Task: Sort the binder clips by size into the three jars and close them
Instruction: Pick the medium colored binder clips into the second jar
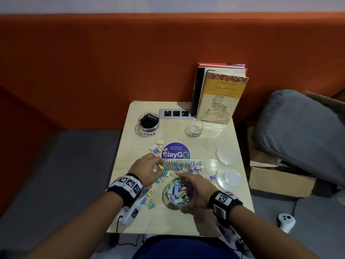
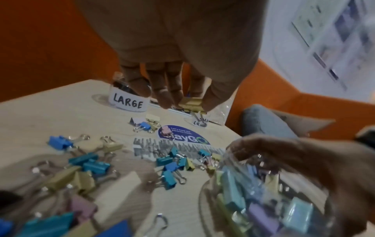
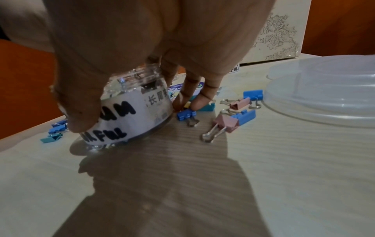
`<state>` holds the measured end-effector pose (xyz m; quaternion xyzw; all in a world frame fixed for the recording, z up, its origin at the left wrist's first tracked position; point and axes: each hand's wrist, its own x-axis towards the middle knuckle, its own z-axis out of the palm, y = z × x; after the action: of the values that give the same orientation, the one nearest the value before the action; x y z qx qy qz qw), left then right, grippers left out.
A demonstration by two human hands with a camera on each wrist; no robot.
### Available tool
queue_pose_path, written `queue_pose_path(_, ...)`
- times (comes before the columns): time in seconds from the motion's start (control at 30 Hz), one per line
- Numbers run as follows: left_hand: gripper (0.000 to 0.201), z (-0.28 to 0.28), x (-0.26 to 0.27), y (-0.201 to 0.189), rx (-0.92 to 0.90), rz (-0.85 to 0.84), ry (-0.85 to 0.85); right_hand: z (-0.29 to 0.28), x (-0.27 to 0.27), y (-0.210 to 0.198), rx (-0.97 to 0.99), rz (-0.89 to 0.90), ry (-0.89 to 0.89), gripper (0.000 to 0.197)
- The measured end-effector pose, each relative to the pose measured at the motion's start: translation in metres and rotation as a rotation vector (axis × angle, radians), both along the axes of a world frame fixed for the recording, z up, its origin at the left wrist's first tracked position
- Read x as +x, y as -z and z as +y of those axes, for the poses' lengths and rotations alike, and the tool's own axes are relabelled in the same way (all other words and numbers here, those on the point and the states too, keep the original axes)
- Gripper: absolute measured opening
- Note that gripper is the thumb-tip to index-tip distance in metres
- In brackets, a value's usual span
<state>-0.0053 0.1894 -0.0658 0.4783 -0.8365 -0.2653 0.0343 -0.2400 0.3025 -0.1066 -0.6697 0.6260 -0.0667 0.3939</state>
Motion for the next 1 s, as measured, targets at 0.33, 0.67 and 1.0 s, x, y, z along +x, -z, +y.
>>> queue_pose_path(0.33, 0.056, 0.020, -0.010, -0.027, 0.290, 0.091, 0.199, 0.000, 0.001, -0.004, 0.004, 0.013, -0.013, 0.122)
queue_pose_path(0.67, 0.024, 0.036, -0.019, -0.025, 0.166, -0.128, 0.330, 0.001, 0.001, -0.004, -0.007, 0.025, -0.020, 0.121)
queue_pose_path(1.0, 0.020, 0.022, -0.020, -0.008, 0.048, -0.089, 0.118, 0.001, 0.000, -0.003, -0.021, 0.011, -0.017, 0.119)
